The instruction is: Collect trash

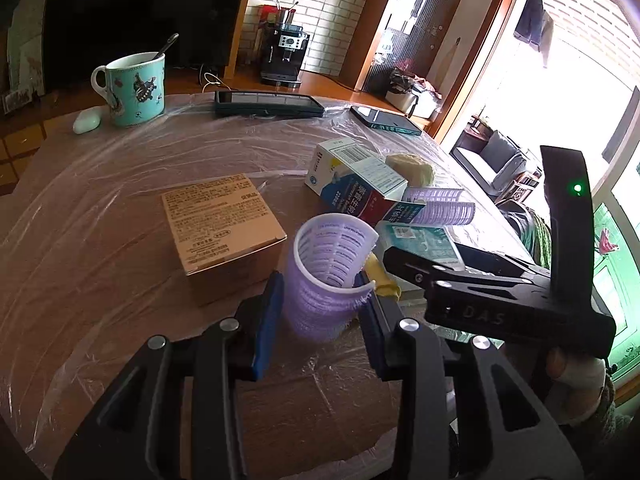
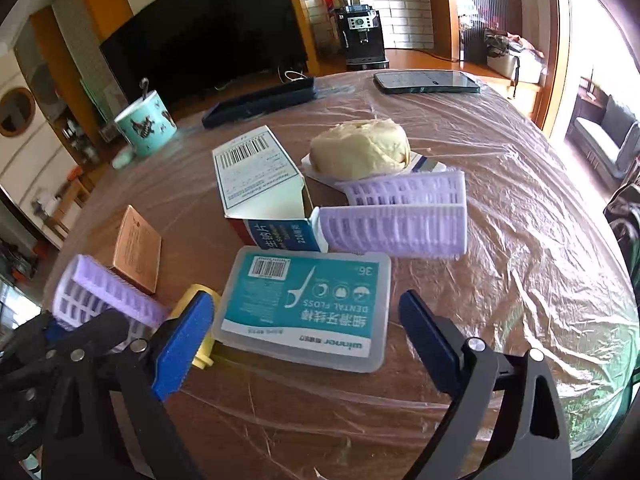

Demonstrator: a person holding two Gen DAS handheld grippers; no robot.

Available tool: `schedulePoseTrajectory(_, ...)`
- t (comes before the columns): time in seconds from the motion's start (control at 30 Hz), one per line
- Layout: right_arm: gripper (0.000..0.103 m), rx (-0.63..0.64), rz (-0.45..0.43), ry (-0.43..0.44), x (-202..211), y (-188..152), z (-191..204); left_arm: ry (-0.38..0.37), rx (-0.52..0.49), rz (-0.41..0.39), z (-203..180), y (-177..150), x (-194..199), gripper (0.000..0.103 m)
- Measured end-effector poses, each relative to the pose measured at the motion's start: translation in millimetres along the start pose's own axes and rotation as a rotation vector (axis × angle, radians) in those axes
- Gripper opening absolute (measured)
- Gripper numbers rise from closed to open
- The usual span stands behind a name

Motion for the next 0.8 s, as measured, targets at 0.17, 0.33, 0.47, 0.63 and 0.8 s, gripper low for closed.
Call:
schedulePoseTrajectory(0.17, 0.086, 0.047, 0.004, -0.016, -1, -2, 3, 0.018, -0.003, -0.002, 4, -1, 2, 0.038)
schedulePoseTrajectory(0.33, 0.086, -0.003, 0.024, 0.091, 10, -7, -2, 0.003, 0.006, -0.012, 5, -2, 4, 0.035)
schedulePoseTrajectory(0.47, 0.086, -0.032, 0.039, 0.159, 19, -15, -6, 0.004, 0.002, -0.023, 4, -3, 10, 0.034)
schedulePoseTrajectory(0.63, 0.086, -0.066, 0.063, 0.235, 29, -22, -8, -0.009, 0.010, -0.037, 2, -2, 15, 0.033)
schedulePoseTrajectory(0.8, 0.085, -0.067, 0.066, 0.260, 38, -26, -7, -0.010, 0.007, -0.033, 2, -5, 15, 0.032)
Point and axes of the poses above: each gripper's, at about its wrist camera, not at the fingertips, and x roughly against the way its jaws point, z to its left, y to its top, the point moved 9 cm from there along -x, roughly the way its jaws point, and after that the axes turned 14 degrees about -x, right-handed, at the moved point
